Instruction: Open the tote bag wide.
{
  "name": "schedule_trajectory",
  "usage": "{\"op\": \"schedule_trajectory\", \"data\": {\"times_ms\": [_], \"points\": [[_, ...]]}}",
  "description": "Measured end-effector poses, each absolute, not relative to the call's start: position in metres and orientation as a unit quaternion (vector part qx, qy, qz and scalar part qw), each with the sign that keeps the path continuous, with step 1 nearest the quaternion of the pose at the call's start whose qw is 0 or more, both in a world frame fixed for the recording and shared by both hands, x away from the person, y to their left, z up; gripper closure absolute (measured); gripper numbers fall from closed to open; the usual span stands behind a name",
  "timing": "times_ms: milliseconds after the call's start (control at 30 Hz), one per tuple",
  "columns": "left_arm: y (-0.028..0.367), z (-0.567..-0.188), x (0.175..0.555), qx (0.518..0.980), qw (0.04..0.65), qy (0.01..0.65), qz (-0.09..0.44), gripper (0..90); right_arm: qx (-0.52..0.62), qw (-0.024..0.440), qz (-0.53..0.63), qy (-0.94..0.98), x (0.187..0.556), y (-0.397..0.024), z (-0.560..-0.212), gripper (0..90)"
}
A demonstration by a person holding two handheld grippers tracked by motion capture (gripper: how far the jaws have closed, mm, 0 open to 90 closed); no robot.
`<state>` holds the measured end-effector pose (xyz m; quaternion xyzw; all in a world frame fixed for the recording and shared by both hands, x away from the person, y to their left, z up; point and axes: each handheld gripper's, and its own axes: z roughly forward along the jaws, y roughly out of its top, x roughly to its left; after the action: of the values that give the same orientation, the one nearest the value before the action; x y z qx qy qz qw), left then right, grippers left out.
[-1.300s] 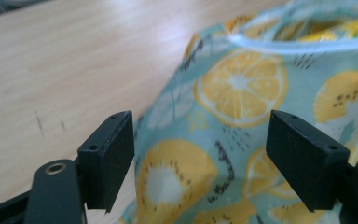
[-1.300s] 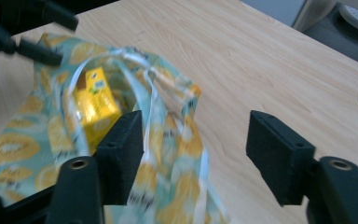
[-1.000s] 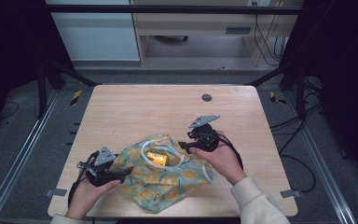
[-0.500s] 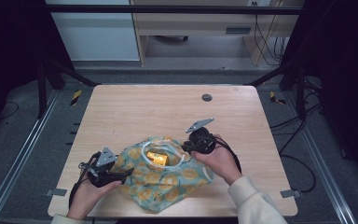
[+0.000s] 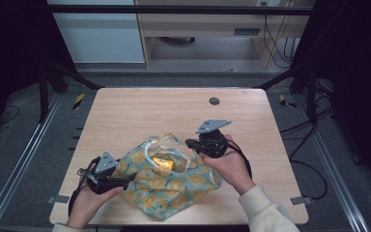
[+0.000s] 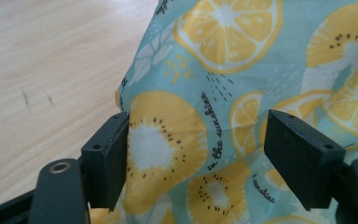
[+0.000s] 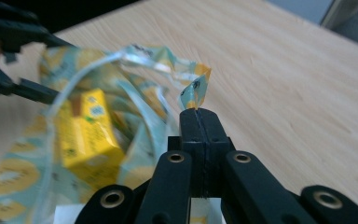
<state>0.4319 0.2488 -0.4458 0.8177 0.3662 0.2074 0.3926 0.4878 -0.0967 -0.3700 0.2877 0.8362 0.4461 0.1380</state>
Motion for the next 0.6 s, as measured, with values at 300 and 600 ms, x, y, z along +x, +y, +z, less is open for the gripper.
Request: {"op": "schedule_trajectory", "data": {"times_ms": [300,600], "points": [[0.248,-0.407,0.432,0.808,0.415,0.348,0.229,24.6,0.245,0.133,0.49,0.826,0.45,-0.095,-0.348,90.0],[0.221,-0.386,0.459,0.819,0.413,0.332,0.221,25.0,0.222,0.118,0.488,0.836,0.433,-0.091,-0.354,90.0]]}}
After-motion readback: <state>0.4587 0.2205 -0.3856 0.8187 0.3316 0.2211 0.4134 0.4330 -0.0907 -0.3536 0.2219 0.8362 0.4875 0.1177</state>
